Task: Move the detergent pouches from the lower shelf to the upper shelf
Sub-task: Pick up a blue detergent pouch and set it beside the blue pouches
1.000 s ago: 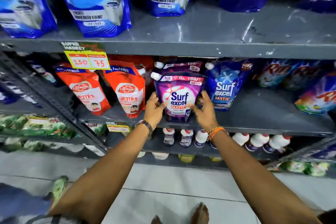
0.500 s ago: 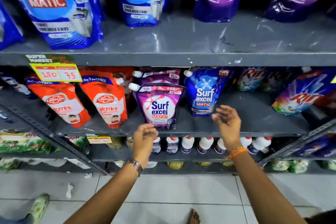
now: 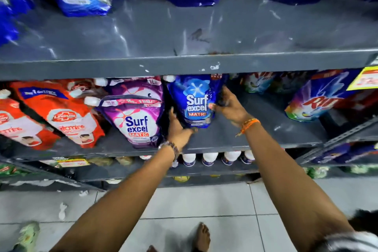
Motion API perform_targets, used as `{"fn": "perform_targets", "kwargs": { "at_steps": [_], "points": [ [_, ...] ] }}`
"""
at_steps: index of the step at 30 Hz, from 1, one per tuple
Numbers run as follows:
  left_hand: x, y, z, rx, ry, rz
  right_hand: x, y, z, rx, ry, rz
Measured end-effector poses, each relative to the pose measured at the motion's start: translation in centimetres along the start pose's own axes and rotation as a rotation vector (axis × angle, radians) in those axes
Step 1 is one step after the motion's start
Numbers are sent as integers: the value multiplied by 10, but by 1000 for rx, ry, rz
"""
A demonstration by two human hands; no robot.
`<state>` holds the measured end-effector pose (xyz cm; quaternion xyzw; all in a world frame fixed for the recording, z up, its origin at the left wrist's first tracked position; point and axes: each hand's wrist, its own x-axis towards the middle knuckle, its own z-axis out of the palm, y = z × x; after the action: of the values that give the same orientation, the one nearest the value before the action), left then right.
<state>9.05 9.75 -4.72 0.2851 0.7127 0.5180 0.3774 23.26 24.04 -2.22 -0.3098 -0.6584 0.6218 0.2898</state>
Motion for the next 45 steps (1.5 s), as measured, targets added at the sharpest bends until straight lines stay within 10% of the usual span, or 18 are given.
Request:
{"fn": "perform_targets", "kwargs": {
  "at_steps": [23,45],
  "points": [
    [-89,-27,-10,-54,-107,309,-160,-19,46,123,436,-113],
    [-163,222,-226,-50,56,760,-132,-326,173,167,225,-602]
  ]
}}
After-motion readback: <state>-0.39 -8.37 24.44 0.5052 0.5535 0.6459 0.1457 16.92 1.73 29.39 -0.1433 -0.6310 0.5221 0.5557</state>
